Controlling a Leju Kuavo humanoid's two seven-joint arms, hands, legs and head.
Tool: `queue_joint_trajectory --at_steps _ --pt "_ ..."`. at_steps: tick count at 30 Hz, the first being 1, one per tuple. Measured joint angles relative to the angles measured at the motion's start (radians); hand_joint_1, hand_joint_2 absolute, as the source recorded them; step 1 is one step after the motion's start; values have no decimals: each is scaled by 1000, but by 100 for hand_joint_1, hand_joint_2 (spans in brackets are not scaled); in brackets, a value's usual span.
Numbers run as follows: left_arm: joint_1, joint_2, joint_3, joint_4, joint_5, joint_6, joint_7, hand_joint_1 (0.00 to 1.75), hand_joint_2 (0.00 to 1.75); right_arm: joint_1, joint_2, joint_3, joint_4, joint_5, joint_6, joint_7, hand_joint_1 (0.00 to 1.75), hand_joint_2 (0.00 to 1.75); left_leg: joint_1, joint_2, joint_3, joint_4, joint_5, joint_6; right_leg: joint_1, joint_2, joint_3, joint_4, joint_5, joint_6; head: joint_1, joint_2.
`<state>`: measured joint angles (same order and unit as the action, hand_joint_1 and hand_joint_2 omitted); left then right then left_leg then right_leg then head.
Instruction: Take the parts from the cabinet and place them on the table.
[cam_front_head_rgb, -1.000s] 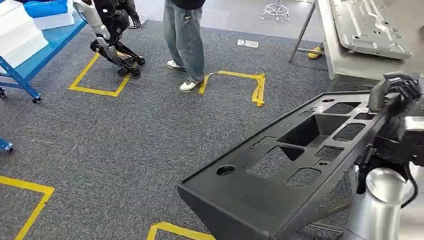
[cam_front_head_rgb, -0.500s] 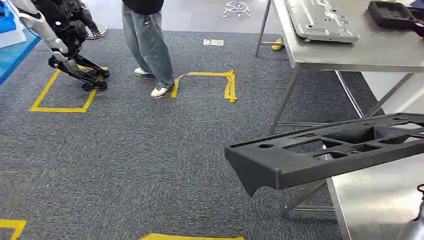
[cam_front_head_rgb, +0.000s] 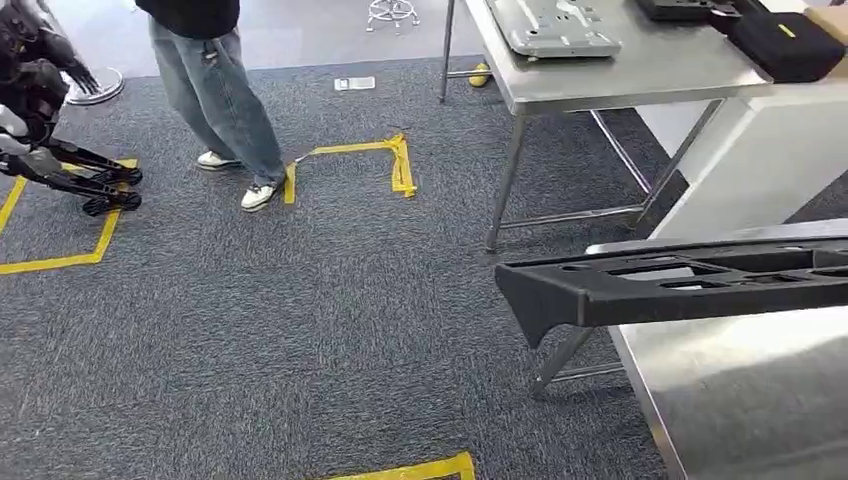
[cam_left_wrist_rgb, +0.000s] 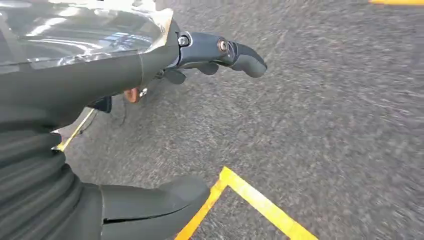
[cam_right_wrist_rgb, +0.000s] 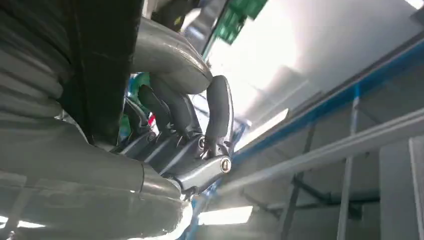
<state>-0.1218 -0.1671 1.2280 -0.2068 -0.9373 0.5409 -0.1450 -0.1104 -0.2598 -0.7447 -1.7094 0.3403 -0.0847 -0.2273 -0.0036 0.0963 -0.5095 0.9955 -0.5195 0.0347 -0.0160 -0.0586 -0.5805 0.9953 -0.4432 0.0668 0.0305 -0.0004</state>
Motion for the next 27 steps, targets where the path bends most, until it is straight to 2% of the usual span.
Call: queue_joint_trajectory --at_steps 2,3,4,5,6,7,8,9,10,11,12,13,14,15,16,18,19,20,21,23,24,25,26,27 --pt "-2 0 0 0 4 0 0 0 175 -8 -18 -14 8 1 2 8 155 175 0 20 5 -2 -1 -5 4 18 -7 6 -1 -7 0 0" --pt "-4 0 0 0 6 2 0 0 175 -23 -32 -17 16 4 3 10 155 175 1 30 7 -1 -6 -13 1 33 -9 3 3 -13 0 0" --pt "-4 1 0 0 7 3 0 0 175 -35 -45 -18 23 12 4 14 155 175 8 1 6 12 -19 -21 -22 43 -7 0 6 -21 -1 0" --pt "-3 1 0 0 9 5 0 0 175 -55 -59 -18 33 22 4 15 155 175 9 -48 -11 50 -45 -22 -18 53 -7 0 5 -26 -2 0" --pt "-3 0 0 0 13 6 0 0 175 -74 -64 -14 47 29 3 16 155 175 11 -77 -47 125 -87 -21 -17 60 -9 0 8 -40 -4 0" --pt "-3 0 0 0 16 7 0 0 175 -87 -71 -11 59 35 2 19 155 175 11 -92 -93 215 -128 -22 -15 71 -11 0 8 -41 -5 0" --pt "-1 0 0 0 18 9 0 0 175 -95 -80 -9 74 37 1 23 155 175 11 -98 -132 287 -153 -22 -12 82 -12 0 9 -44 -6 0" --pt "0 1 0 0 22 10 0 0 175 -107 -84 -6 88 39 -2 26 155 175 11 -99 -157 325 -154 -23 -10 94 -13 0 9 -44 -6 0" --pt "2 1 0 0 26 11 1 0 175 -118 -87 -5 98 40 -5 28 155 175 12 -100 -155 309 -130 -22 -10 106 -13 1 10 -43 -6 0" --pt "2 1 1 0 26 11 2 0 175 -125 -92 -3 111 44 -11 30 155 175 14 -101 -133 257 -89 -22 -11 119 -12 2 10 -43 -7 0" --pt "2 1 1 0 26 11 2 0 175 -128 -93 -3 118 46 -15 31 155 175 17 -109 -98 180 -42 -20 -13 131 -11 3 11 -41 -7 0" --pt "2 1 1 0 26 12 2 0 175 -133 -96 -3 124 47 -19 32 155 175 22 -140 -61 99 -1 -19 -14 140 -11 6 10 -40 -7 0" --pt "2 1 1 0 26 13 2 0 175 -141 -96 -2 130 49 -22 32 155 175 27 -194 -39 47 12 -17 -14 150 -16 10 11 -39 -8 0" --pt "2 1 1 0 26 15 2 0 175 -151 -97 -2 140 50 -25 32 155 175 27 -205 -37 31 7 -19 -3 163 -27 18 10 -29 -5 0" --pt "2 1 1 0 27 16 2 0 175 -155 -98 0 148 53 -28 32 155 175 22 -185 -39 33 11 -15 -11 172 -34 14 17 -18 -5 0" --pt "1 0 2 0 28 20 3 0 175 -155 -105 1 164 56 -36 30 155 175 11 -164 -37 29 14 -1 -13 199 -39 6 26 -2 -6 0" --pt "1 -3 2 0 28 21 4 0 175 -153 -106 0 172 57 -38 29 155 175 20 -146 -33 14 26 14 -20 190 -52 14 22 0 -6 0" --pt "-1 -1 2 -1 28 21 4 0 175 -152 -107 0 178 57 -40 29 155 175 14 -137 -28 8 28 19 -14 132 -62 37 10 -1 -4 0" --pt "0 0 3 -2 28 22 4 0 175 -159 -108 2 185 57 -40 29 155 175 13 -120 -28 7 28 26 -10 93 -96 104 -23 -6 2 0" --pt "1 1 3 -3 28 22 4 0 175 -159 -106 3 194 57 -41 28 155 175 9 -91 -30 7 27 27 -12 75 -173 265 -81 -8 2 0" --pt "1 1 4 -3 28 22 4 0 175 -156 -104 3 201 57 -41 28 155 175 8 -76 -31 7 26 28 -14 72 -198 319 -94 -3 3 0" --pt "1 1 4 -3 28 22 4 0 175 -155 -102 3 206 57 -41 28 155 175 8 -62 -30 7 25 27 -17 69 -197 318 -89 5 3 0" --pt "1 1 4 -3 28 22 4 0 175 -155 -102 4 210 58 -42 28 155 175 8 -50 -30 7 24 26 -19 65 -173 276 -71 14 2 0" --pt "0 1 4 -3 28 21 4 0 175 -155 -102 4 212 65 -45 28 155 175 8 -36 -27 7 21 22 -22 55 -120 184 -40 26 3 0"
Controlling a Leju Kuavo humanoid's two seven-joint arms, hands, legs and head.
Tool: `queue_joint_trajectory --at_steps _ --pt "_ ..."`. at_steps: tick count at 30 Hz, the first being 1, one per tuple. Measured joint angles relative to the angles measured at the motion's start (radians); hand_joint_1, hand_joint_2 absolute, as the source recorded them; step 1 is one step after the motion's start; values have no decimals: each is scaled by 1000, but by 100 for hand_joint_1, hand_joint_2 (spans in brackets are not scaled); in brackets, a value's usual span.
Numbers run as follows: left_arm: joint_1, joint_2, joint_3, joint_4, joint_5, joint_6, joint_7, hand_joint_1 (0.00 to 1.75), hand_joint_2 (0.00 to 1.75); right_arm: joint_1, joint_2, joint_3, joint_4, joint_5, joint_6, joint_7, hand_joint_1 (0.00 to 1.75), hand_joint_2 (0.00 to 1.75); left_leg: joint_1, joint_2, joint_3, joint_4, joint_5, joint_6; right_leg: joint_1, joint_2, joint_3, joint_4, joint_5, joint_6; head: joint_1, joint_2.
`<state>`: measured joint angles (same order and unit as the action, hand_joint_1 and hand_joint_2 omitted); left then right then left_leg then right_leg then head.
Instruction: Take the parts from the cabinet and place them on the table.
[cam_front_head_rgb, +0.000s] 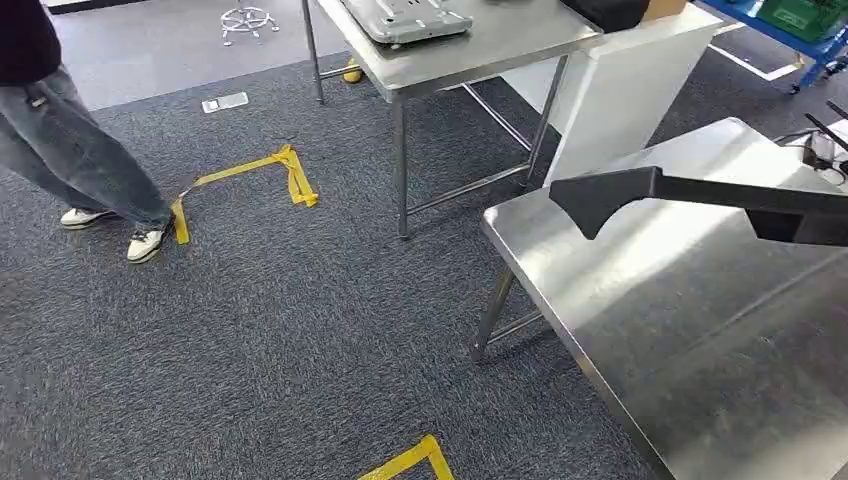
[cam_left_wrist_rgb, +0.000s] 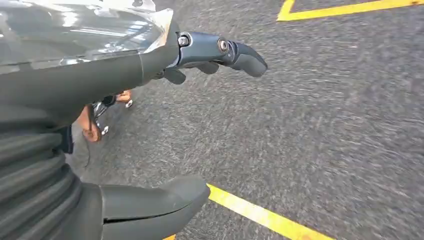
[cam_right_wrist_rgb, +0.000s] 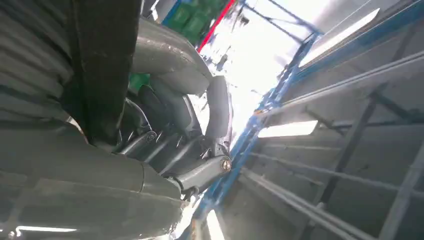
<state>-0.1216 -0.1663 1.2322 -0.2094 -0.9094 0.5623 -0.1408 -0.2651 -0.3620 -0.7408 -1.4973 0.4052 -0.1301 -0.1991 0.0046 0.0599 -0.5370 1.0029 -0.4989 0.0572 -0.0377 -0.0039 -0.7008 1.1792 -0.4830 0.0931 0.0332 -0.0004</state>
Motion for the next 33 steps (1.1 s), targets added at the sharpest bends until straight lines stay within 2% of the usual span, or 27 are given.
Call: queue_joint_trajectory --at_steps 1,2,3,4,6,7,8,9,11,12,13,14,16,17,18,20,22,23,24,25,27,28,29,30,31,32,33 --pt "0 0 0 0 0 -1 0 0 175 1 0 0 2 8 -6 0 155 175 0 10 3 0 -3 -4 -1 -22 54 -91 26 9 0 0" --pt "0 0 0 0 -1 -2 0 0 175 5 2 0 5 11 -12 0 155 175 -2 19 9 2 -7 -11 -2 -74 101 -172 37 8 0 0" --pt "0 0 0 0 -2 -3 0 0 175 12 7 -1 8 22 -20 0 155 175 -9 29 10 4 -17 -22 18 -73 109 -178 42 -3 -2 0" --pt "0 1 0 -1 -3 -3 0 0 175 26 13 -8 13 34 -33 0 155 175 -8 37 13 2 -19 -26 18 -58 108 -174 41 -19 -3 0" --pt "-3 -3 0 0 -3 -3 0 0 175 51 21 -23 19 48 -45 -3 155 175 -4 57 23 1 -24 -33 26 -36 103 -174 40 -29 -4 0" --pt "-3 -5 0 0 -3 -3 1 0 175 62 23 -38 24 48 -50 -6 155 175 2 50 22 5 -31 -42 10 -25 107 -177 43 -39 -4 0" --pt "-3 -5 0 0 -3 -2 1 0 175 71 26 -55 31 49 -55 -12 155 175 6 -3 15 28 -49 -45 6 -14 108 -177 43 -44 -5 0" --pt "-2 -7 0 0 -3 0 1 0 175 73 32 -68 43 43 -57 -21 155 175 6 -35 -11 84 -85 -43 5 -8 108 -177 43 -55 -5 0" --pt "1 -8 0 0 -2 3 3 0 175 86 48 -90 81 24 -57 -37 155 175 6 -60 -91 244 -161 -40 11 14 108 -176 41 -62 -7 0" --pt "2 -8 0 0 -1 5 3 0 175 99 54 -104 101 18 -57 -46 155 175 6 -63 -130 312 -179 -40 15 26 108 -176 41 -62 -7 0" --pt "2 -8 0 0 0 5 3 0 175 106 60 -117 121 14 -57 -58 155 175 6 -63 -145 326 -169 -38 16 40 108 -176 41 -62 -7 0" --pt "4 -8 1 0 2 5 3 0 175 109 62 -127 136 9 -57 -65 155 175 6 -64 -137 296 -137 -36 15 53 109 -175 40 -62 -7 0" --pt "3 -8 1 0 4 4 -1 0 175 115 66 -144 166 3 -57 -76 155 175 9 -79 -69 140 -37 -32 11 81 114 -174 40 -61 -7 0" --pt "3 -8 1 0 5 3 -5 0 175 116 68 -150 180 1 -58 -79 155 175 14 -126 -32 56 3 -29 9 95 112 -174 40 -61 -7 0" --pt "4 -8 0 0 5 2 -9 0 175 114 69 -156 194 1 -59 -84 155 175 16 -154 -22 29 -7 -31 21 106 107 -167 39 -55 -8 0" --pt "3 -8 0 0 4 1 -17 0 175 122 67 -161 209 0 -61 -89 155 175 5 -129 -22 31 -6 -27 13 128 100 -172 44 -41 -6 0" --pt "-1 -9 0 0 0 0 -21 0 175 135 61 -177 222 0 -63 -91 155 175 -1 -104 -16 20 2 -9 12 150 91 -180 50 -24 -7 0" --pt "-3 -10 0 -1 -2 0 -23 0 175 144 61 -183 229 0 -64 -91 155 175 2 -90 -12 9 10 2 6 114 86 -164 43 -24 -6 0" --pt "-3 -8 0 -1 -2 0 -24 0 175 144 58 -188 232 1 -67 -91 155 175 0 -81 -10 3 12 8 12 60 64 -122 20 -28 -3 0" --pt "-1 -7 0 -1 -3 0 -24 0 175 144 59 -188 238 1 -67 -91 155 175 -1 -67 -10 3 12 10 14 34 29 -52 -12 -31 -2 0" --pt "1 -7 0 -1 -3 0 -24 0 175 150 63 -189 251 6 -68 -86 155 175 -4 -38 -13 3 11 12 13 18 -48 108 -70 -31 -2 0" --pt "1 -7 0 -1 -3 0 -25 0 175 154 65 -190 260 8 -68 -85 155 175 -5 -26 -14 4 11 12 11 16 -63 140 -75 -26 -2 0" --pt "1 -6 0 -1 -3 0 -26 0 175 158 66 -190 270 10 -68 -85 155 175 -5 -13 -14 4 10 11 9 14 -51 120 -65 -17 -1 0" --pt "0 -6 0 -1 -3 -1 -27 0 175 158 64 -190 276 11 -68 -85 155 175 -5 0 -13 4 9 10 7 9 -15 56 -41 -7 -2 0" --pt "0 -6 0 -1 -3 -1 -27 0 175 158 61 -190 281 14 -68 -83 155 175 -4 13 -11 4 7 6 5 -8 49 -57 -5 5 -2 0" --pt "0 -6 0 -1 -3 -1 -27 0 175 158 59 -190 284 16 -68 -83 155 175 -5 23 -8 5 4 2 6 -43 103 -144 17 11 -1 0" --pt "0 -5 0 -1 -3 -1 -28 0 175 155 58 -190 289 16 -68 -82 155 175 -13 32 -3 7 -2 -5 12 -86 120 -179 23 1 -1 0"
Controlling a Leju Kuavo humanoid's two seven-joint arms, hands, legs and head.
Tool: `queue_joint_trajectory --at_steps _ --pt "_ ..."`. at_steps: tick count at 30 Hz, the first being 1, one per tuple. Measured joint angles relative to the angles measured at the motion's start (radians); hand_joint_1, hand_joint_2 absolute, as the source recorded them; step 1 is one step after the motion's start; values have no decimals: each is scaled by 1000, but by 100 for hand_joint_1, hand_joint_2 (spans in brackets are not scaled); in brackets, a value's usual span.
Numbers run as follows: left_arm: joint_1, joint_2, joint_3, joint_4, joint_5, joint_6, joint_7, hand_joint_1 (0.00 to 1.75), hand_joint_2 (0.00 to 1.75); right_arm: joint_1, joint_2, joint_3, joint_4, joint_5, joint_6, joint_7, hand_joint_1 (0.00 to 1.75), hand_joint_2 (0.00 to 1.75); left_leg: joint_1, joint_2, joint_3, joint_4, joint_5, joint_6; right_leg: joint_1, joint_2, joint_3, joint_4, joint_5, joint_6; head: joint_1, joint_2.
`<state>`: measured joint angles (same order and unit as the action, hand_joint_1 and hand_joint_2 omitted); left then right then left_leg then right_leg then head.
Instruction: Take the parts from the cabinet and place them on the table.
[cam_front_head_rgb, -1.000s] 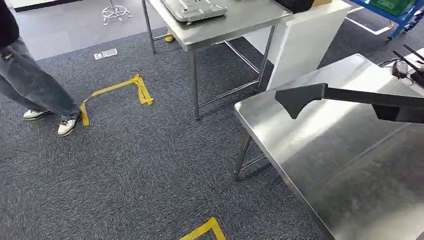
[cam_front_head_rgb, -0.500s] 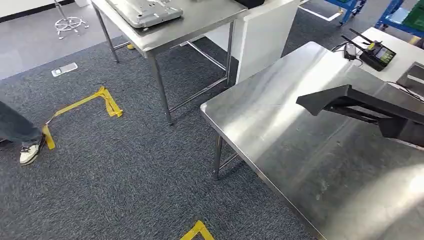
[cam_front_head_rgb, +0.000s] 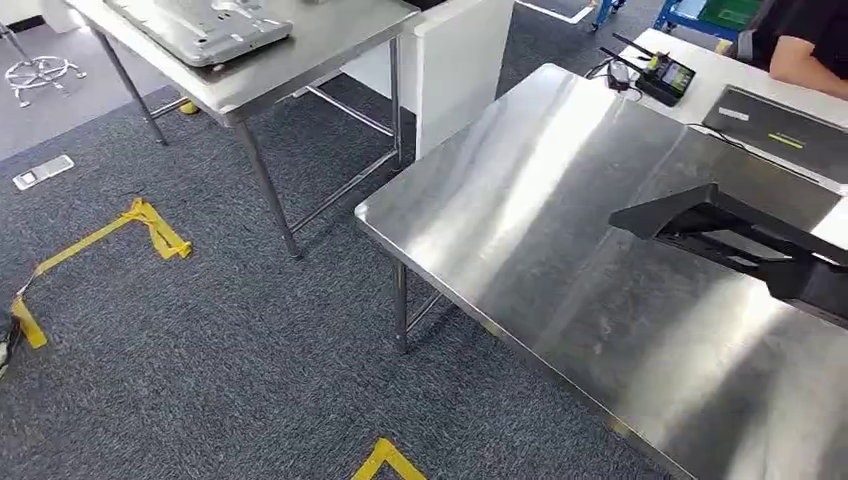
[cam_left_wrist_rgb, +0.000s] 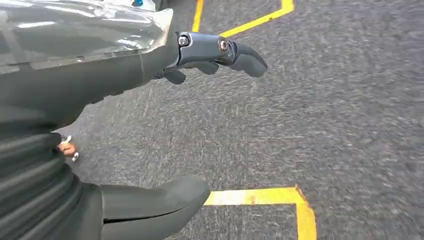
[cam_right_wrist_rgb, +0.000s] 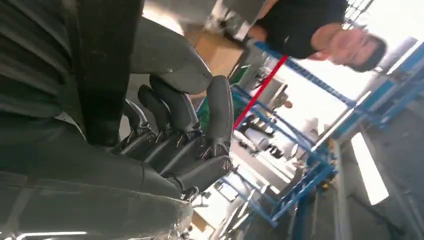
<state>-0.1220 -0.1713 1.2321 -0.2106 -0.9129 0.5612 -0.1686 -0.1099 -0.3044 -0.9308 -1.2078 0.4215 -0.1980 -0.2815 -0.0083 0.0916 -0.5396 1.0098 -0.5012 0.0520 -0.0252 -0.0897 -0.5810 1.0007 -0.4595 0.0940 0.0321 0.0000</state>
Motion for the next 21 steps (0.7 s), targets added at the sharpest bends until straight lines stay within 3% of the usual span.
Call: queue_joint_trajectory --at_steps 2,4,5,6,7,9,10,11,13,14,15,16,17,19,20,21 --pt "0 0 0 0 0 0 -2 0 175 5 -2 -1 7 2 0 2 155 175 -1 19 9 0 -8 -10 11 28 8 -3 8 -22 -3 0" --pt "-4 -2 -1 0 0 0 -2 0 175 9 -9 -3 12 3 0 2 155 175 0 44 16 -4 -10 -16 12 52 4 -3 12 -33 -3 0" --pt "-5 -2 -1 0 0 0 -2 0 175 10 -14 -5 13 3 0 2 155 175 8 20 14 3 -19 -27 -10 62 6 -6 16 -43 -4 0" --pt "-5 -1 0 0 0 0 -2 0 175 8 -17 -8 13 3 -2 2 155 175 10 -40 0 40 -45 -30 -8 75 6 -6 15 -48 -5 0" --pt "-4 -3 0 0 0 0 -3 0 175 5 -16 -7 15 3 -2 2 155 175 12 -74 -33 113 -89 -29 -6 83 5 -6 17 -63 -6 0" --pt "-1 -3 0 0 0 0 -3 0 175 8 -13 -6 18 3 -2 2 155 175 11 -95 -119 282 -162 -30 -1 106 3 -6 16 -64 -5 0" --pt "0 -3 0 0 0 0 -3 0 175 7 -13 -6 21 3 -2 2 155 175 11 -95 -144 328 -169 -30 0 119 3 -5 16 -64 -6 0" --pt "2 -3 0 0 0 0 -3 0 175 8 -12 -6 23 3 -2 2 155 175 12 -95 -147 324 -152 -28 1 132 4 -5 16 -64 -5 0" --pt "3 -3 0 0 0 -3 -3 0 175 8 -13 -6 25 9 -2 5 155 175 13 -100 -90 192 -61 -23 0 160 8 -5 16 -64 -6 0" --pt "2 -2 0 0 0 -7 -4 0 175 9 -13 -6 27 15 -2 10 155 175 15 -124 -42 90 -11 -20 -2 174 10 -4 16 -63 -6 0" --pt "2 -1 0 0 0 -11 -4 0 175 9 -13 -6 29 26 -2 13 155 175 21 -189 -16 28 5 -18 -2 183 7 -2 16 -62 -5 0" --pt "2 -1 -1 0 0 -16 -5 0 175 8 -15 -4 30 40 -2 18 155 175 21 -189 -14 16 1 -22 10 195 1 4 14 -56 -3 0" --pt "2 -1 -1 0 0 -16 -6 0 175 11 -16 -2 31 49 -2 21 155 175 15 -173 -13 17 2 -19 3 204 -6 1 18 -48 -3 0" --pt "1 -1 -2 0 0 -19 -6 0 175 17 -17 2 31 68 -7 32 155 175 4 -152 -13 15 4 -7 0 230 -11 -4 26 -32 -4 0" --pt "0 -2 -3 0 0 -19 -7 0 175 19 -19 3 30 80 -9 39 155 175 13 -134 -9 -1 15 7 -1 230 -23 1 24 -26 -4 0" --pt "-2 -2 -4 0 -2 -21 -7 0 175 23 -16 6 31 89 -12 47 155 175 9 -125 -4 -7 18 15 -1 162 -35 26 13 -29 -2 0"
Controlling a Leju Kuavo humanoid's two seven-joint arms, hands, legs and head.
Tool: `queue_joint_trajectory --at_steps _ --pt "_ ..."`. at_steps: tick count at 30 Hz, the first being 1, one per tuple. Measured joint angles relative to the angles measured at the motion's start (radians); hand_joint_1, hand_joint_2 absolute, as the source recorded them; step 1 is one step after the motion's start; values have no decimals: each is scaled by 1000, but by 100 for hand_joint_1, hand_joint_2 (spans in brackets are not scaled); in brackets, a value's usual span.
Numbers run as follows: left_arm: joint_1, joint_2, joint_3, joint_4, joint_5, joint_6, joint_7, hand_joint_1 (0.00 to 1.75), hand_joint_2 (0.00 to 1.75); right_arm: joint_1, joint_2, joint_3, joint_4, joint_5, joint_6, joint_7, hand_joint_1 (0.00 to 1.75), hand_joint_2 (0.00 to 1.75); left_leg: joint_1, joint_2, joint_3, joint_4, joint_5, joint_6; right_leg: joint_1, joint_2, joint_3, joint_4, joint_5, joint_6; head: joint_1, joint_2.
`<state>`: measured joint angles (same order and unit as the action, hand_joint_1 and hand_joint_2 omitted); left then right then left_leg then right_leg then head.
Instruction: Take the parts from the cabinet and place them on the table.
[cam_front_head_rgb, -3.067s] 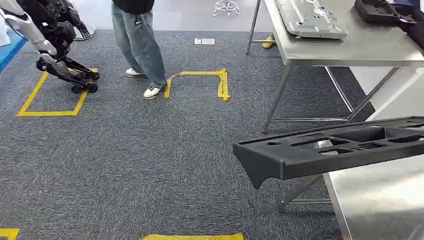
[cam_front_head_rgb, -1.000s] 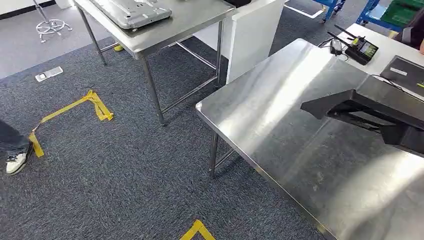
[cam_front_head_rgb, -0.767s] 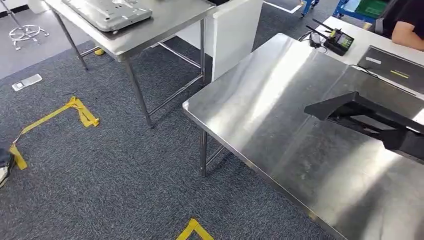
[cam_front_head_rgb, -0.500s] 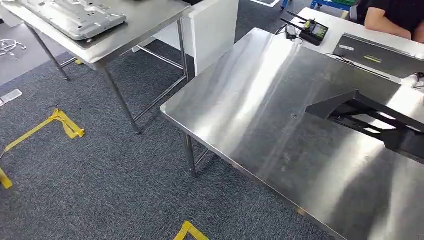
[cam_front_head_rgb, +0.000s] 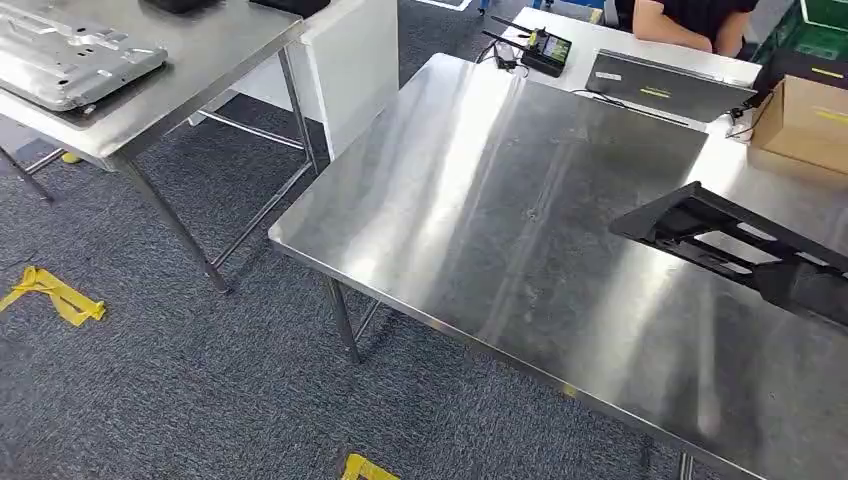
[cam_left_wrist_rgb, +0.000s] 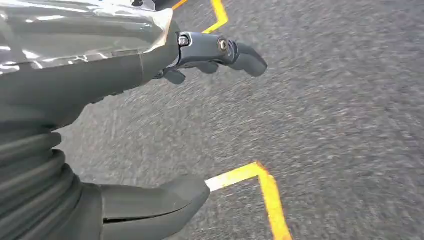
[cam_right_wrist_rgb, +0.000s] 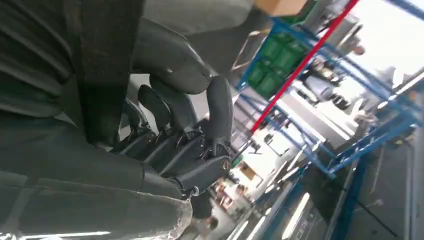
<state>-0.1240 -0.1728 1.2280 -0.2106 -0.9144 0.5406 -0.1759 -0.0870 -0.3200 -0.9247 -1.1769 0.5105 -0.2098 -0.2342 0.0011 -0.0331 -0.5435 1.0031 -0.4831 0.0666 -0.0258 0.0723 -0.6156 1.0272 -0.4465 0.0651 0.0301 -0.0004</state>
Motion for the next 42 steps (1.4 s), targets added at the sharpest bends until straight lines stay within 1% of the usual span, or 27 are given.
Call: queue_joint_trajectory --at_steps 1,2,3,4,5,6,7,8,9,10,11,12,13,14,15,16,20,23,26,27,29,32,34,35,38,40,42 --pt "1 2 0 0 0 0 0 0 175 -7 1 6 0 10 -1 4 155 175 -1 15 0 -1 2 5 3 -39 -29 58 -30 -5 8 0" --pt "1 3 0 0 -1 0 0 0 175 -11 1 11 0 16 -4 11 155 175 -2 28 -1 -1 1 5 4 -53 -66 134 -61 -7 8 0" --pt "2 3 0 0 -1 0 0 0 175 -10 6 18 0 25 -5 20 155 175 -3 43 -3 -1 0 5 3 -58 -105 216 -91 -7 8 0" --pt "2 3 0 0 -1 0 0 0 175 -9 11 23 0 34 -5 25 155 175 -3 56 -4 0 -1 5 0 -60 -134 275 -106 -3 9 0" --pt "3 3 0 0 0 0 0 0 175 -10 16 30 1 41 -4 27 155 175 -3 69 -4 0 -2 4 -4 -62 -136 281 -102 5 9 0" --pt "2 3 0 0 2 0 0 0 175 -12 17 38 1 51 -3 30 155 175 -3 81 -4 0 -3 2 -8 -66 -113 239 -83 16 9 0" --pt "2 2 0 0 2 0 0 0 175 -18 17 48 3 63 -3 33 155 175 -1 94 -2 1 -5 -2 -11 -76 -66 154 -51 30 9 0" --pt "2 2 0 0 4 0 0 0 175 -29 15 61 8 80 -3 37 155 175 0 104 1 1 -8 -6 -13 -95 -10 55 -19 42 9 0" --pt "2 2 0 0 5 0 0 0 175 -43 14 74 14 100 -4 41 155 175 -3 115 6 4 -12 -12 -15 -129 36 -29 -3 45 9 0" --pt "2 5 0 0 7 2 0 0 175 -66 15 94 29 126 -8 45 155 175 -8 119 -5 3 -18 -22 -2 -125 46 -26 -2 35 9 0" --pt "0 5 0 0 10 3 1 0 175 -76 15 114 40 146 -20 48 155 175 -9 126 1 3 -25 -30 0 -112 44 -28 -3 16 4 0" --pt "-4 4 0 0 13 3 1 0 175 -89 7 135 51 174 -30 50 155 175 -8 135 6 3 -28 -33 1 -104 43 -28 -4 8 3 0" --pt "-7 3 0 0 14 3 1 0 175 -108 5 159 67 215 -36 54 155 175 -7 141 10 0 -29 -38 5 -97 41 -25 -8 0 1 0" --pt "-9 3 0 0 15 2 1 0 175 -129 0 182 79 255 -36 64 155 175 -6 150 14 -5 -26 -43 3 -93 46 -28 -3 -6 3 0" --pt "-9 3 0 0 16 2 1 0 175 -150 2 212 96 291 -25 73 155 175 -4 149 15 -8 -30 -26 -11 -97 46 -31 1 -5 2 0" --pt "-9 2 0 0 16 0 1 0 175 -174 0 242 109 316 -9 80 155 175 -4 149 14 -7 -21 -7 -5 -93 45 -30 3 -8 -1 0" --pt "-14 3 0 0 16 -1 2 0 175 -270 8 376 182 440 3 112 155 175 -1 144 13 -9 -14 -9 4 -92 44 -29 1 -10 -1 0" --pt "-13 3 0 0 16 -1 3 0 175 -352 8 461 246 484 -1 136 155 175 3 132 11 -10 -8 -18 9 -101 42 -29 1 -11 -1 0" --pt "-13 3 0 0 16 -1 3 0 175 -399 8 503 282 490 -3 140 155 175 6 122 7 -11 -4 -30 12 -111 42 -29 0 -12 -1 0" --pt "-12 3 0 0 16 -1 3 0 175 -409 8 510 290 490 -3 140 155 175 6 120 6 -11 -5 -37 13 -113 41 -28 -1 -13 0 0" --pt "-11 3 0 0 16 -1 3 0 175 -426 8 528 306 491 -5 141 155 175 6 118 5 -12 -5 -44 13 -115 41 -28 -1 -13 -1 0" --pt "-10 3 0 0 16 -1 4 0 175 -441 8 542 322 491 -8 141 155 175 5 117 5 -11 -5 -44 12 -118 42 -28 -1 -13 0 0" --pt "-10 3 0 0 16 -1 4 0 175 -445 8 550 328 491 -8 141 155 175 2 117 4 -11 -5 -44 9 -118 42 -28 0 -12 0 0" --pt "-10 3 0 0 16 -1 4 0 175 -447 8 552 332 491 -8 141 155 175 0 116 4 -11 -5 -44 11 -118 42 -28 0 -12 0 0" --pt "-8 3 1 0 17 -1 5 0 175 -456 9 557 342 496 -6 141 155 175 -6 115 3 -11 -6 -43 9 -119 43 -28 0 -12 0 0" --pt "-8 5 1 0 22 0 10 0 175 -483 13 572 363 519 -5 141 155 175 -8 116 3 -11 -6 -43 8 -118 42 -28 1 -11 0 0" --pt "-8 6 1 0 23 1 16 0 175 -526 18 595 401 559 -17 154 155 175 -9 117 4 -11 -6 -43 7 -117 43 -28 1 -11 0 0"
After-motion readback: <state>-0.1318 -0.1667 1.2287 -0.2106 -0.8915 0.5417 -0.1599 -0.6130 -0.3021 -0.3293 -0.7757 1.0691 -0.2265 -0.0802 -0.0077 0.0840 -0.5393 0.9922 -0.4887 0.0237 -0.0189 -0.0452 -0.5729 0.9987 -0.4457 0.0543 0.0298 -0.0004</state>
